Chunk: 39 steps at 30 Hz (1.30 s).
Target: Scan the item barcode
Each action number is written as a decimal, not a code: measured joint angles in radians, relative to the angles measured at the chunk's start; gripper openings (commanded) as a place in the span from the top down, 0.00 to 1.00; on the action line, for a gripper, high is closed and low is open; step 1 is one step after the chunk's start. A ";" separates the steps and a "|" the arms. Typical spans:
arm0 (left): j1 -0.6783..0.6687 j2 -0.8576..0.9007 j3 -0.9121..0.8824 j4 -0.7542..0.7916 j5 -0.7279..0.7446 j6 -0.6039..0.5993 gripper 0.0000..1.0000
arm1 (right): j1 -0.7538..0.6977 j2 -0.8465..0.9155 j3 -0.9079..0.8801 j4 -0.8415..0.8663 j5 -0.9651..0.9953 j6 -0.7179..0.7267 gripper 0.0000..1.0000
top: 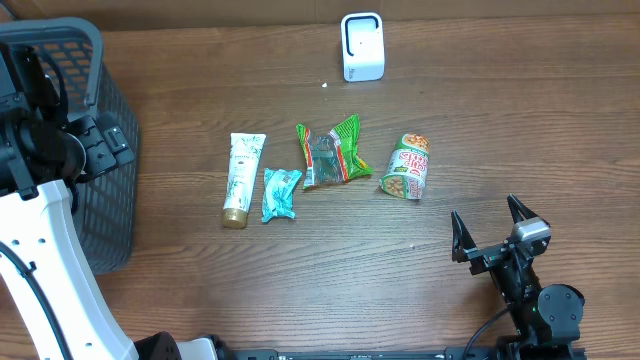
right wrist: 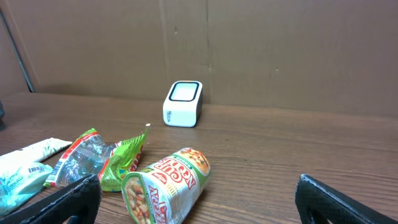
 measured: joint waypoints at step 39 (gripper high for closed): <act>0.000 0.000 0.000 0.000 0.000 0.000 0.00 | 0.000 0.000 0.000 0.016 -0.015 0.040 0.00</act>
